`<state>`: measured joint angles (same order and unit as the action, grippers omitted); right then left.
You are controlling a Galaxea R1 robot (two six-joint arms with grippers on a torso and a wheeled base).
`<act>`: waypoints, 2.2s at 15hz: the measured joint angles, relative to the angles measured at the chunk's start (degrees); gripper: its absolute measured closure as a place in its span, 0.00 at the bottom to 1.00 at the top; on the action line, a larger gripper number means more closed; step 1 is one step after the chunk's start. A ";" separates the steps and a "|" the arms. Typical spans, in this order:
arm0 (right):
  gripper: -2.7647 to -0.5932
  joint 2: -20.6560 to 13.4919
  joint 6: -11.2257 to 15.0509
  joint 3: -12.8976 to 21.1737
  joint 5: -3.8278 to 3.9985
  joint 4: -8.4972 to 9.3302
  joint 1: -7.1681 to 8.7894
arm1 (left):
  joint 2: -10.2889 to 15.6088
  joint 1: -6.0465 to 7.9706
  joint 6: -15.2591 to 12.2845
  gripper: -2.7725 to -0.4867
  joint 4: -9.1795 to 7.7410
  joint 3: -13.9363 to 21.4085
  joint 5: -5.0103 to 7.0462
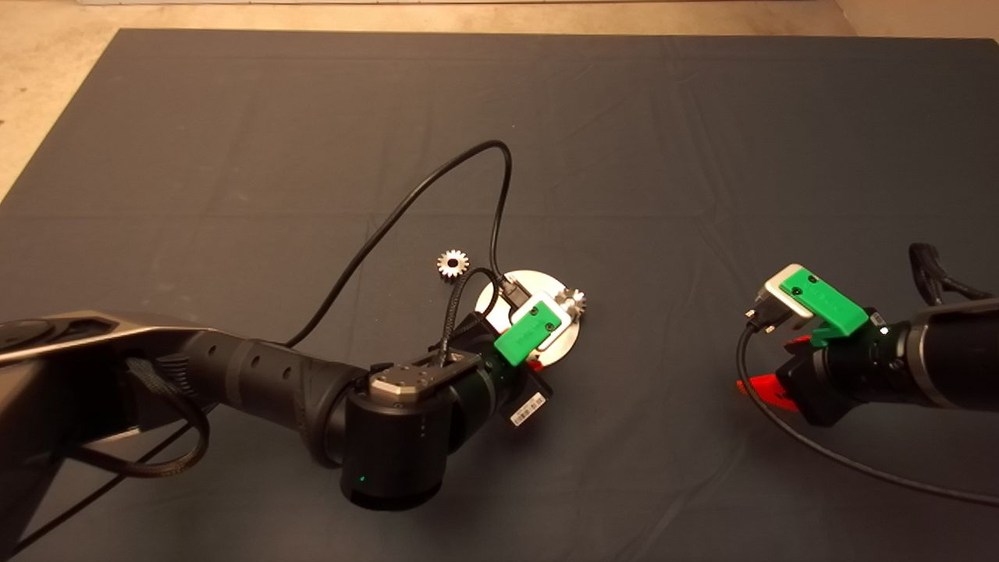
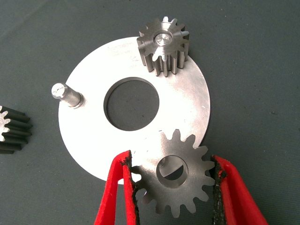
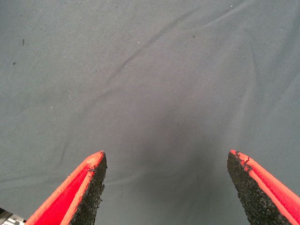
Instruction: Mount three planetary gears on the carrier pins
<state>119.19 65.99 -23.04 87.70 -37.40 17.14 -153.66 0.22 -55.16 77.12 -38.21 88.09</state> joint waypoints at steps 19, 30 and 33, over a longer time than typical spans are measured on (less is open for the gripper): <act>0.40 0.00 0.00 0.00 0.00 0.00 -0.02 | 1.29 0.16 0.47 0.95 -0.68 -1.06 -0.49; 0.40 -0.01 0.00 0.00 0.01 0.00 -0.15 | 0.63 0.60 0.43 0.95 -0.49 -2.34 -1.02; 0.40 0.00 0.00 0.00 0.01 0.00 -0.15 | 0.63 0.60 0.42 0.95 -0.41 -2.47 -1.12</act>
<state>119.19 65.99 -23.04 87.71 -37.40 16.99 -153.03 0.82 -54.74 76.70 -40.68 86.97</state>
